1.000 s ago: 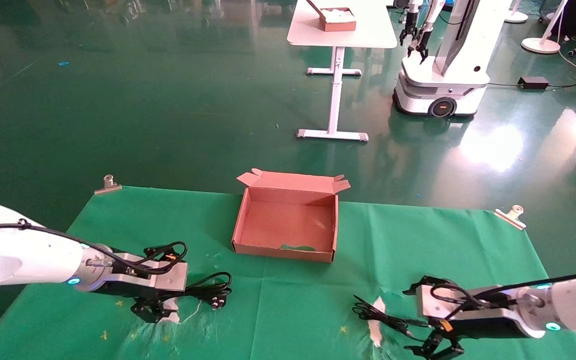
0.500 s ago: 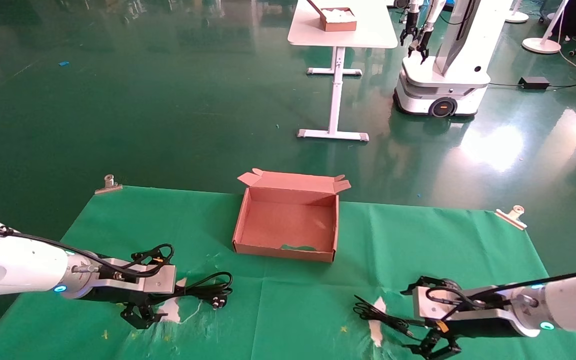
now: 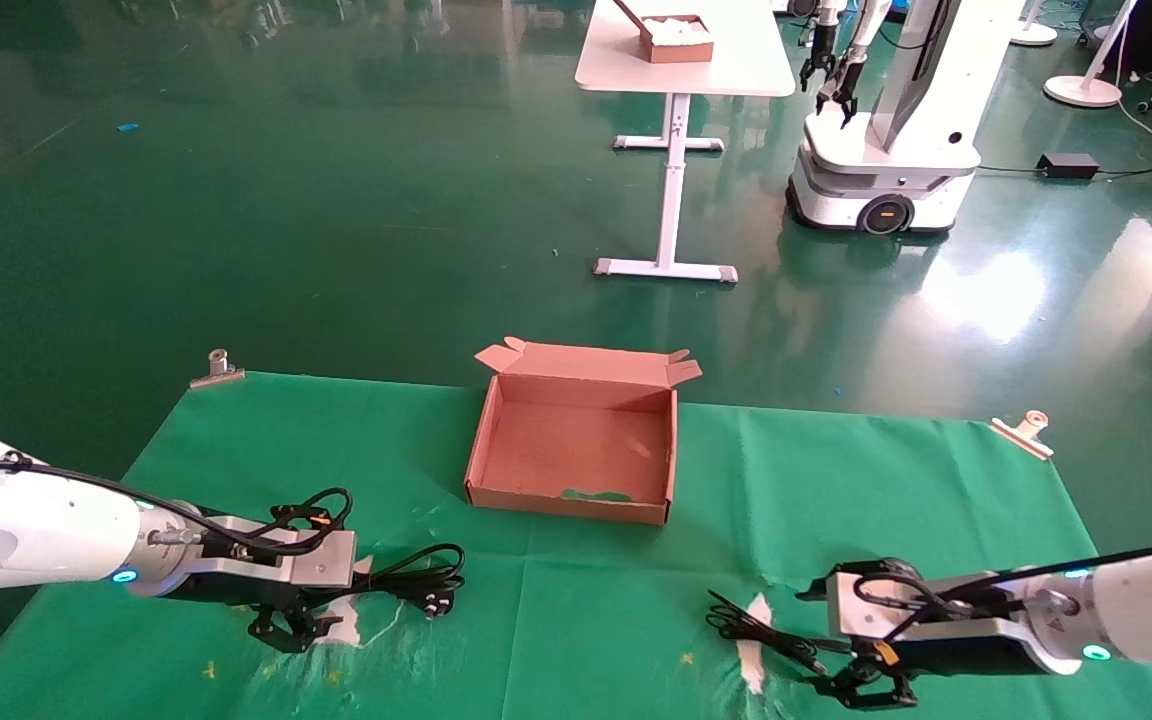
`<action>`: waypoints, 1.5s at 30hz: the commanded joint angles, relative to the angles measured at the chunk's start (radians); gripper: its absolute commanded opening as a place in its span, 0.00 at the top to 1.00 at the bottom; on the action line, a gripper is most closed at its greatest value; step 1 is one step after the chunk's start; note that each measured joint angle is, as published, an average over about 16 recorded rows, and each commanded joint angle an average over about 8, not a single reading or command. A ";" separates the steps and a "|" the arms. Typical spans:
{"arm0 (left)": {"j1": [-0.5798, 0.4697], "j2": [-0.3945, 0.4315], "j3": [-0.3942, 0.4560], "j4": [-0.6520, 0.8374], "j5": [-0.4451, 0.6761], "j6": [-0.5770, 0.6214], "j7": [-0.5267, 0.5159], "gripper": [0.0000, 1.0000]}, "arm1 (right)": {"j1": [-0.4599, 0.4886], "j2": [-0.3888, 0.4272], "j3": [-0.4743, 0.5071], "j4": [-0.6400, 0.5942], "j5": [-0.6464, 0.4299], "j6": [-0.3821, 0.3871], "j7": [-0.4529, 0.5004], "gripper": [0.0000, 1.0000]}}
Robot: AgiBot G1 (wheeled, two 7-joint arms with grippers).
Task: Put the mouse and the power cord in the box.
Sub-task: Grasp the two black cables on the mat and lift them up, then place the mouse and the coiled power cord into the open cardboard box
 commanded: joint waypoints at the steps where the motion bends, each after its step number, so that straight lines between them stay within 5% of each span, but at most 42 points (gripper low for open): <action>1: 0.000 0.000 0.000 -0.001 0.000 0.000 0.000 1.00 | -0.001 0.001 0.000 0.001 0.001 -0.001 0.000 1.00; 27: -0.001 -0.002 -0.001 -0.002 -0.003 0.001 -0.009 1.00 | 0.003 0.011 0.009 0.004 0.013 -0.013 0.005 1.00; 39: -0.161 -0.048 -0.102 0.053 -0.147 0.094 -0.196 1.00 | 0.126 0.163 0.117 0.043 0.169 -0.165 0.039 1.00; 45: -0.264 0.019 -0.150 0.050 -0.215 0.065 -0.312 1.00 | 0.229 0.106 0.125 0.118 0.182 -0.172 0.114 1.00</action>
